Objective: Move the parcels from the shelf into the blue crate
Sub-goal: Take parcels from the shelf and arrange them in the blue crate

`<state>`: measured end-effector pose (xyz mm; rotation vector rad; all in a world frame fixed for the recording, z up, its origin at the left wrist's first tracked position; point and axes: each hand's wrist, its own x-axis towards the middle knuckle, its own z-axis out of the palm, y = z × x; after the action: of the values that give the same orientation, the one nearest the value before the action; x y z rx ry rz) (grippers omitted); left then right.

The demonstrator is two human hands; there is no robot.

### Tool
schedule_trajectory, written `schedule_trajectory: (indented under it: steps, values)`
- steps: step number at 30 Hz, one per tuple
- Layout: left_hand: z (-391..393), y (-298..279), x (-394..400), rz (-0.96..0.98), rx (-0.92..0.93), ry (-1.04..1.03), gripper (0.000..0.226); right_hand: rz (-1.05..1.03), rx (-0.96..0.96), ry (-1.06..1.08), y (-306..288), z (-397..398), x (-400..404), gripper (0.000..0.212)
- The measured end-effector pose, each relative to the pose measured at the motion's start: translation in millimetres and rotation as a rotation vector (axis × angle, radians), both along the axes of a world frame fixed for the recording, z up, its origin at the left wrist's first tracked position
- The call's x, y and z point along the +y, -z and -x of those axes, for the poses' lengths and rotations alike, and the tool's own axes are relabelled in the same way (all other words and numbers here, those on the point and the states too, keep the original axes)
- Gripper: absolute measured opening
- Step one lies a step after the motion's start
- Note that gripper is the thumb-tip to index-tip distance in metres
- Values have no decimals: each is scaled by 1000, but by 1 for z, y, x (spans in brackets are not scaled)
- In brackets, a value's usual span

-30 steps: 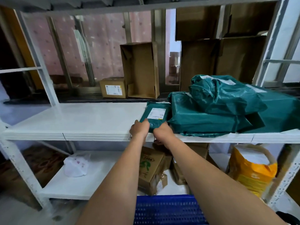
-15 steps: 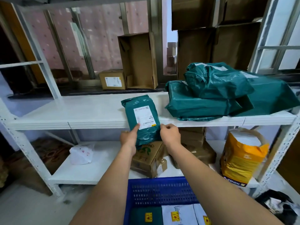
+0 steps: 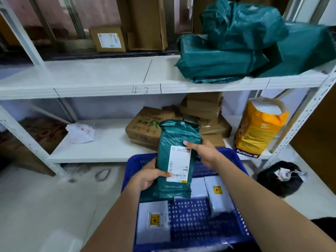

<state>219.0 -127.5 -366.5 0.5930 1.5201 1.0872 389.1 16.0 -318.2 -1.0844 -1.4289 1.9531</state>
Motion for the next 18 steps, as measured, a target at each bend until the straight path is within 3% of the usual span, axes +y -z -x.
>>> schedule_trajectory:
  steps: [3,6,8,12,18]
  values:
    - [-15,45,-1,94,38,-6,79,98,-21,3,40,-19,0,61]
    - [-21,82,4,153,81,-43,74,99,-120,-60,77,-31,-6,48]
    - [-27,102,11,143,62,-63,73,72,-175,-85,102,-34,-9,42]
    - [-43,120,19,111,75,-139,49,-31,-295,-137,144,-37,-13,37]
    - [-52,165,20,13,119,-215,58,-1,-277,-100,191,-36,-16,28]
